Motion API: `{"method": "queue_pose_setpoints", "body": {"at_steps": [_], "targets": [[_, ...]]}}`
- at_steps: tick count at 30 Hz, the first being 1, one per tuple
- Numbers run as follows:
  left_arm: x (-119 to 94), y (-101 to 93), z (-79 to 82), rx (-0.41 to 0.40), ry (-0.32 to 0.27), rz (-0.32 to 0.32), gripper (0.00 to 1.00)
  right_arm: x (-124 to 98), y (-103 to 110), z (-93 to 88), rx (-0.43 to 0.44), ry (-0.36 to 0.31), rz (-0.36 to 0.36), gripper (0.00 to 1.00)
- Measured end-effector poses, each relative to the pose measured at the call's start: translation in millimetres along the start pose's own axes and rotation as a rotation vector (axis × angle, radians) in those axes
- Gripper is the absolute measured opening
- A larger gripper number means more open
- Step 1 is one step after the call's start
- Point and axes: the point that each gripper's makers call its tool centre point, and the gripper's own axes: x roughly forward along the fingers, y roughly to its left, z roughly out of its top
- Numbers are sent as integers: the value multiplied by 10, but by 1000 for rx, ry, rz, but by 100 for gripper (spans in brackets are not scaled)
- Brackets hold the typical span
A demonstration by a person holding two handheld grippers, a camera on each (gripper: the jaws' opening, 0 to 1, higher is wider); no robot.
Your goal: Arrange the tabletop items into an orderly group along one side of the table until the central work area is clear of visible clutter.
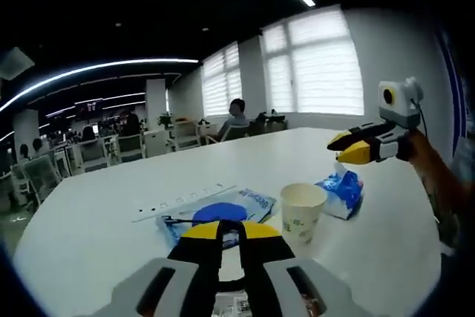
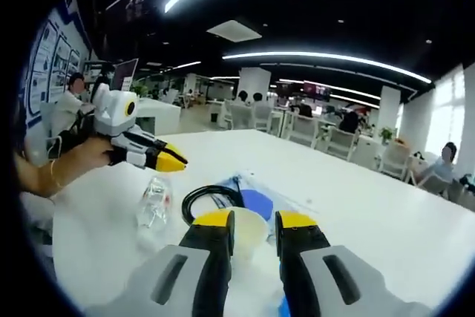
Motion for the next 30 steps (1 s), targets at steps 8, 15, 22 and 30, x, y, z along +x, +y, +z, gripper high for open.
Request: {"method": "queue_pose_setpoints", "body": {"at_steps": [8,15,22,30], "targets": [[7,225,-137,18,75,5,7,222,44,166,-44,51,39,20],[67,262,-279,-7,146,-41,7,467,116,112,-74,158,99,19],[178,435,-289,-15,172,-15,6,746,105,14,-122,267,118,17],[315,513,-412,-17,237,-40,6,919,201,-22,-159,341,156,12]]}}
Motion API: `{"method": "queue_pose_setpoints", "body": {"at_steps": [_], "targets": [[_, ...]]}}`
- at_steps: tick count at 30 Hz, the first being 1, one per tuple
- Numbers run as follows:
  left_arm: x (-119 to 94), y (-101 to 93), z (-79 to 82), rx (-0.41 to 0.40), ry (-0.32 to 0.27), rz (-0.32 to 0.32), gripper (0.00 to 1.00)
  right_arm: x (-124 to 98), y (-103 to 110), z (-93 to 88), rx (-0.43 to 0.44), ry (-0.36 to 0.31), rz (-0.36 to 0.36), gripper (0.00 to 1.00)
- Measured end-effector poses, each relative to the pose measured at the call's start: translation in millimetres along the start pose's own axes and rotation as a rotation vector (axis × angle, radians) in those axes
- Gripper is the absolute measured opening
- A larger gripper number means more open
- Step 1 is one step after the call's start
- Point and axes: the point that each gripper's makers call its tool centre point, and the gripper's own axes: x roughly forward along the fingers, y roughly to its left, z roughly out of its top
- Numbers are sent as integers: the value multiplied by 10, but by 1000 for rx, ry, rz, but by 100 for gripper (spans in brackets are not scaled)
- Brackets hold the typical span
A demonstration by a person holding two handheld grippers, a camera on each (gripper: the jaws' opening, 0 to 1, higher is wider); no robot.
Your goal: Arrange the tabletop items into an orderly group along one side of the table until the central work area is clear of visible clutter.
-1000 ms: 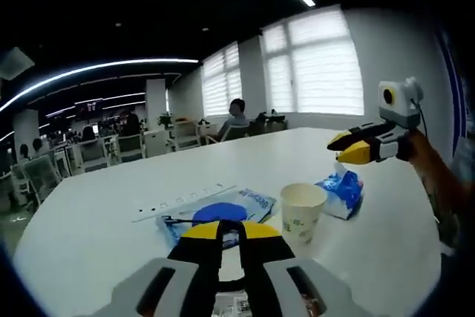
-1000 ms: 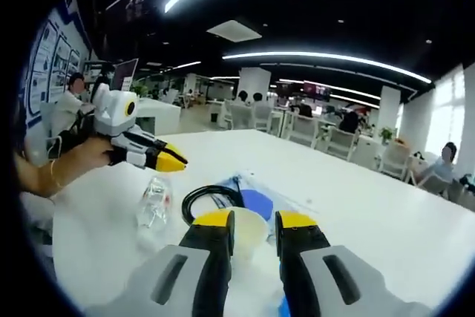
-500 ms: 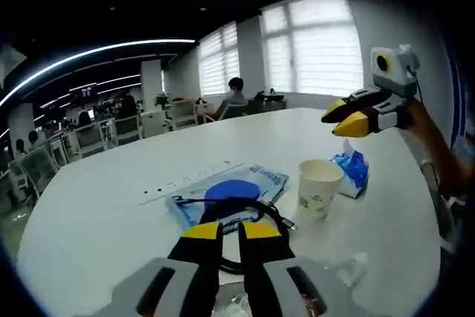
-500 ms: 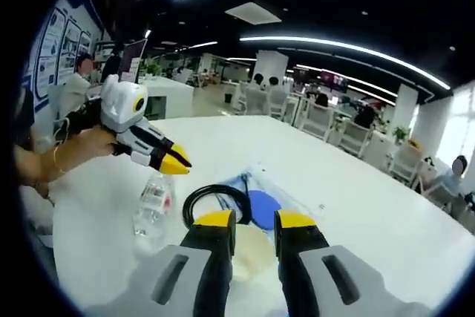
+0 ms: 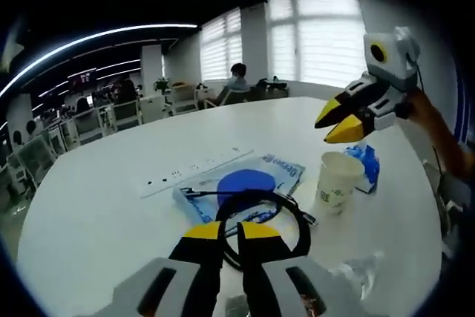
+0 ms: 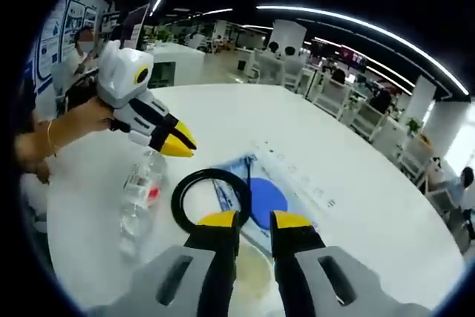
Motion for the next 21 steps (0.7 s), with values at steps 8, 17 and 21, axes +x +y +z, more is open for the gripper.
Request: {"method": "queue_pose_setpoints", "body": {"at_steps": [8,17,21], "targets": [[154,19,-153,18,63,-19,6,330,150,45,-31,59,37,11],[245,45,-273,-27,75,-27,6,658,251,-168,-29,163,82,10],[275,56,-267,-38,77,-38,6,741,242,-213,-28,200,94,10]]}}
